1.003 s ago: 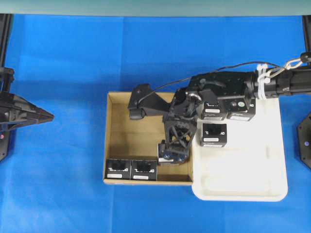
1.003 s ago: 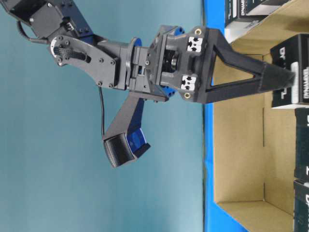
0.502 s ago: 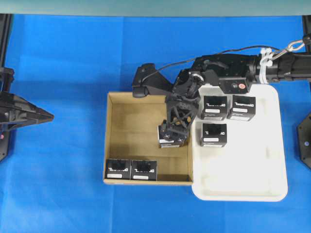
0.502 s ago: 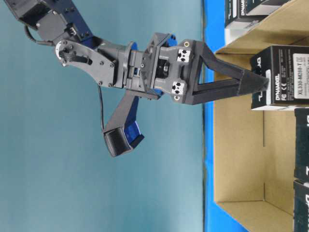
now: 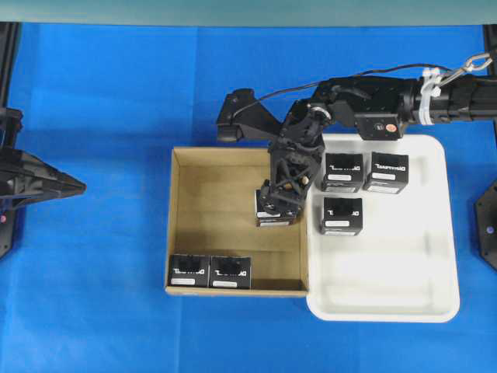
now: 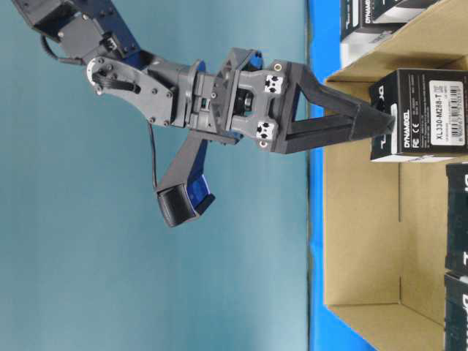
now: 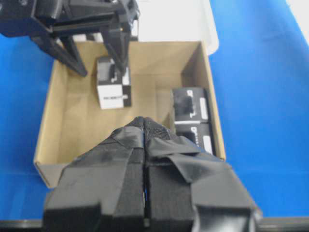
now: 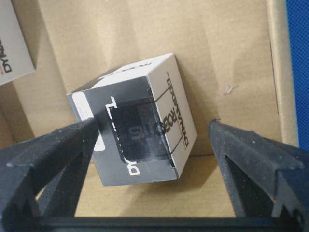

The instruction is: Pick the box from inside the cardboard box.

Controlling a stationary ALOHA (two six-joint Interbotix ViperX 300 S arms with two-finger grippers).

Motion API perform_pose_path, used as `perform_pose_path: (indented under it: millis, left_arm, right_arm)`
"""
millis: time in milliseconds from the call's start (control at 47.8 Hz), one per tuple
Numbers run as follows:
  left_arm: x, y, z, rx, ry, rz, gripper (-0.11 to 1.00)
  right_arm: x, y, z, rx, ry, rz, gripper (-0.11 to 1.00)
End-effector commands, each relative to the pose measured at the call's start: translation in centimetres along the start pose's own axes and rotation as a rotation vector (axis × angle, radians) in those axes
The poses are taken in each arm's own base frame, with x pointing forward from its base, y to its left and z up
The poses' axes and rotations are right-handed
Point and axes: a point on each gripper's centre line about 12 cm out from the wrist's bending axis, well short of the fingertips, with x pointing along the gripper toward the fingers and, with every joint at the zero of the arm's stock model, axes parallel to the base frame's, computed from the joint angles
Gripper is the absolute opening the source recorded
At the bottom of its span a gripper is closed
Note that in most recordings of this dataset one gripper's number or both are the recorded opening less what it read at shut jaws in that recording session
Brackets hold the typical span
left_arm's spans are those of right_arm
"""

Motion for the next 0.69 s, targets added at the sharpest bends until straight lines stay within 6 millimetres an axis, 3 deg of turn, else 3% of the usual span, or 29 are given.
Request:
perform_pose_path:
  millis: [0, 167, 439, 669]
  left_arm:
    - [-0.2, 0.0, 1.2, -0.001, -0.031, 0.002, -0.07]
    - [-0.2, 0.0, 1.2, -0.001, -0.031, 0.002, -0.07]
    - [-0.2, 0.1, 1.3, -0.001, -0.032, 0.003, -0.07]
    - [-0.3, 0.1, 1.3, -0.003, -0.037, 0.003, -0.07]
  right_arm:
    - [0.1, -0.3, 0.0, 0.009, -0.001, -0.005, 0.99]
    - [-1.8, 0.5, 0.8, -0.009, -0.052, 0.002, 0.99]
    - [-6.8, 3.0, 1.6, -0.034, -0.131, 0.025, 0.99]
    - [-12.6, 5.9, 1.6, -0.100, -0.206, 0.049, 0.99]
